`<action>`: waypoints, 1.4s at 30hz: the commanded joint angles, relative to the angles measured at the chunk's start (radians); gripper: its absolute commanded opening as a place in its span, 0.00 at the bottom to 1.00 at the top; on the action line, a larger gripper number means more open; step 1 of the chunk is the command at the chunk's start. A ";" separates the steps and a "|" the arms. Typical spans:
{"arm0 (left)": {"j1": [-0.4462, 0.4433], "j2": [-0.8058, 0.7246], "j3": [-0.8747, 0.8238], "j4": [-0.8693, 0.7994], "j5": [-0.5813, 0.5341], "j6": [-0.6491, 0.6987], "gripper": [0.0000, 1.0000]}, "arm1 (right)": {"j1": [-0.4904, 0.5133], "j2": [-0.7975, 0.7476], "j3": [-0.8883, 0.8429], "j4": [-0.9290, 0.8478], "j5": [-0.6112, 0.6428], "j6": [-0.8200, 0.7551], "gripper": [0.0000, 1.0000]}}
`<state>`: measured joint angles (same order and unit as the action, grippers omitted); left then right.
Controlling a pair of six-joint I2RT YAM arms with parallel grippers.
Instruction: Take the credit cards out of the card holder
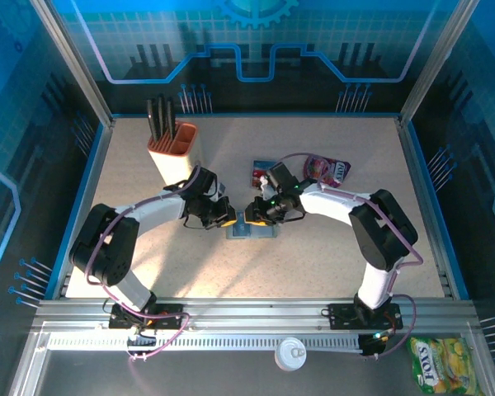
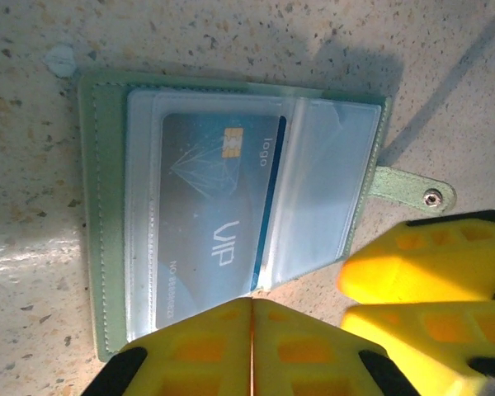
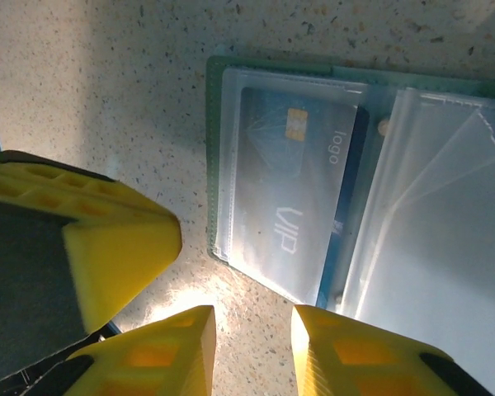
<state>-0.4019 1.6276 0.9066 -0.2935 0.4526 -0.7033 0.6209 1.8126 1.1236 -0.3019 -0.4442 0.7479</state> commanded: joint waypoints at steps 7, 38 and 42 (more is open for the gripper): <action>0.006 0.015 -0.008 0.016 0.014 0.033 0.01 | 0.005 0.091 0.114 -0.046 -0.002 -0.056 0.31; 0.006 0.095 -0.029 0.072 -0.081 0.044 0.00 | -0.011 0.141 0.084 -0.026 -0.029 -0.061 0.32; 0.007 0.107 -0.040 0.073 -0.074 0.039 0.00 | -0.011 0.146 0.082 -0.019 -0.036 -0.061 0.32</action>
<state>-0.4019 1.7145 0.8722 -0.2256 0.3843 -0.6777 0.6144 1.9377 1.2160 -0.3264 -0.4545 0.6880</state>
